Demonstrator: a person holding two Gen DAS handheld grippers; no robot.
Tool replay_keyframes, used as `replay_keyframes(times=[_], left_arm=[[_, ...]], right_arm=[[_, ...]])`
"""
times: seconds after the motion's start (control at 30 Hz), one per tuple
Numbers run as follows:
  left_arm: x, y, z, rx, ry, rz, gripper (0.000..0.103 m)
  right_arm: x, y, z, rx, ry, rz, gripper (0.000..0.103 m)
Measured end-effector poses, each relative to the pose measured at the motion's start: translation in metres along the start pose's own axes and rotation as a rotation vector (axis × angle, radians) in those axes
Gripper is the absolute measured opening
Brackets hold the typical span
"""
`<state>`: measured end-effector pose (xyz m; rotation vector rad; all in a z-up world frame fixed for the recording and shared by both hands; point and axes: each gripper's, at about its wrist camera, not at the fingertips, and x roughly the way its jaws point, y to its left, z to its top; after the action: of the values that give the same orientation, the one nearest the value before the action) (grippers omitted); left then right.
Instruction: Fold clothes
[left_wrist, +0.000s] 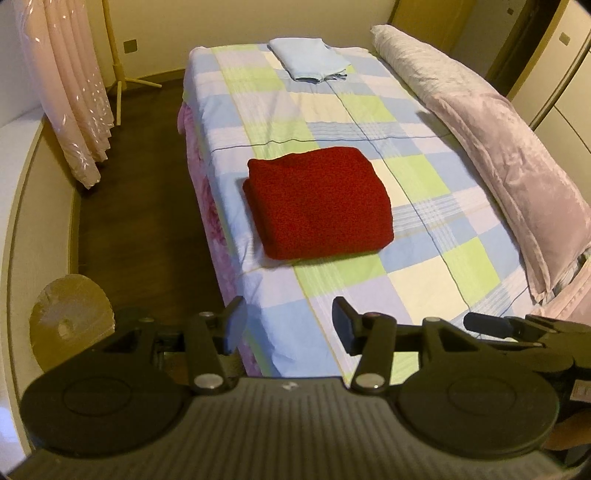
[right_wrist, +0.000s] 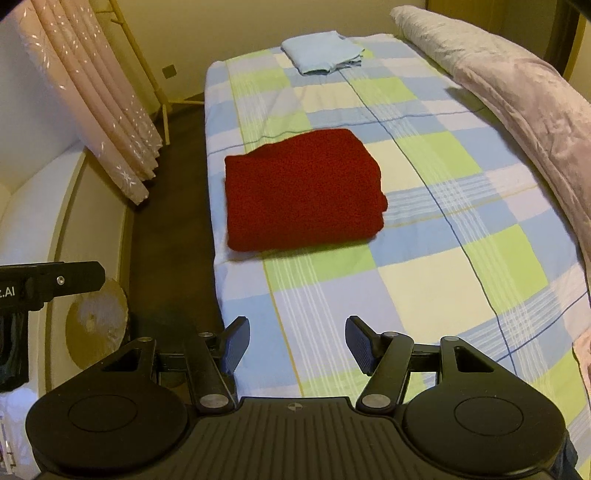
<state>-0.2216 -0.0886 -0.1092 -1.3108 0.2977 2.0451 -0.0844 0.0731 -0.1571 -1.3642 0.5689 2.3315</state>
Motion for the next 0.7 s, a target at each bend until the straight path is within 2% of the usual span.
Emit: replay_keyframes(times=[0.13, 0.37, 0.57, 0.7], left_arm=[[0.009, 0.005, 0.01, -0.002, 0.018, -0.023, 0.047], [0.042, 0.027, 0.043, -0.031, 0.056, -0.124, 0.047], [0.106, 0.082, 0.092, -0.13, 0.144, -0.219, 0.047], [0.154, 0.11, 0.121, -0.144, 0.191, -0.279, 0.047]], right_arm=[[0.003, 0.001, 0.007, 0.019, 0.008, -0.02, 0.061], [0.022, 0.001, 0.031, 0.086, 0.021, -0.052, 0.061], [0.06, -0.016, 0.061, 0.205, 0.027, -0.082, 0.061], [0.078, -0.038, 0.077, 0.314, -0.006, -0.123, 0.061]])
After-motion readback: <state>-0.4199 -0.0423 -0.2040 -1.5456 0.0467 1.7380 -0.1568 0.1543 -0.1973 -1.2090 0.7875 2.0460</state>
